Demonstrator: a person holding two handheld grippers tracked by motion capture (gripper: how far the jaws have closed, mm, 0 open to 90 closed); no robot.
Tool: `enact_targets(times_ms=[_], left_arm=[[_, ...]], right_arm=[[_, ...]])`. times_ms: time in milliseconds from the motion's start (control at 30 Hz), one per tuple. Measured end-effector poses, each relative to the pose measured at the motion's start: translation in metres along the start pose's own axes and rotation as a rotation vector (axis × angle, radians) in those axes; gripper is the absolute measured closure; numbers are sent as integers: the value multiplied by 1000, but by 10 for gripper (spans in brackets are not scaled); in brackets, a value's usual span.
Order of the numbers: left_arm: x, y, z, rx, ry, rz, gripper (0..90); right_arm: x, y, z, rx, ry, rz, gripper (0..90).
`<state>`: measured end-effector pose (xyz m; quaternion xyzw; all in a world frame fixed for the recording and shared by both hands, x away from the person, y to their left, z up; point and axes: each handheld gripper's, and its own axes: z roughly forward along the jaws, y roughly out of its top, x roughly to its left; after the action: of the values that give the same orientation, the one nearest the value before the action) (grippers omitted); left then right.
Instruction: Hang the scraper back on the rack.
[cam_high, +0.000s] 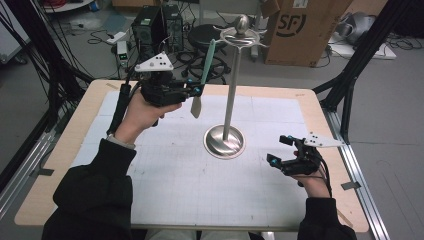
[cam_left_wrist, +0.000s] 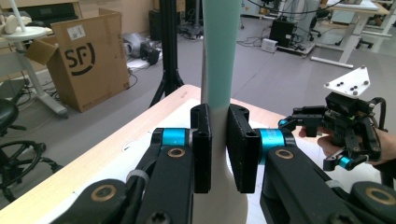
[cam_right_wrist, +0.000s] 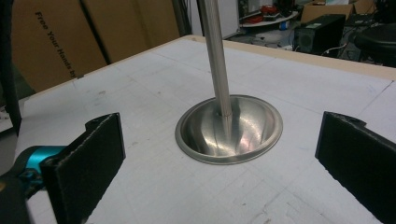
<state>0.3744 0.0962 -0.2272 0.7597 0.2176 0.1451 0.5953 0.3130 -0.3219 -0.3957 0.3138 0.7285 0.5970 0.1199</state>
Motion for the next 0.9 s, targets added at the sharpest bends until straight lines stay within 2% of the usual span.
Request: enact_targets(times_ms=[100, 133, 333, 433, 500, 633, 667, 833, 900], left_arm=[[-3, 0, 1, -11, 8, 19, 785], [-4, -1, 0, -29, 8, 31, 747], [-7, -4, -6, -45, -4, 38, 693], [-6, -10, -8, -56, -15, 50, 600], [-6, -16, -8, -49, -35, 41, 561], [-7, -29, -9, -49, -66, 61, 470], [-7, -32, -9, -54, -76, 67, 424], [-5, -50, -13, -79, -77, 97, 287], [-3, -58, -14, -60, -77, 104, 217]], right_arm=[[0, 0, 0, 3, 1, -2, 4], [0, 0, 1, 3, 1, -4, 4], [1, 0, -2, -4, 7, -5, 4], [2, 0, -4, -3, 3, -5, 4], [3, -1, -6, -1, 1, -5, 4], [3, -2, -7, 0, -10, 0, 4], [3, -3, -6, 3, -11, -3, 4], [2, -3, -4, 11, -8, -6, 4], [2, -3, -4, 11, -8, -3, 4]])
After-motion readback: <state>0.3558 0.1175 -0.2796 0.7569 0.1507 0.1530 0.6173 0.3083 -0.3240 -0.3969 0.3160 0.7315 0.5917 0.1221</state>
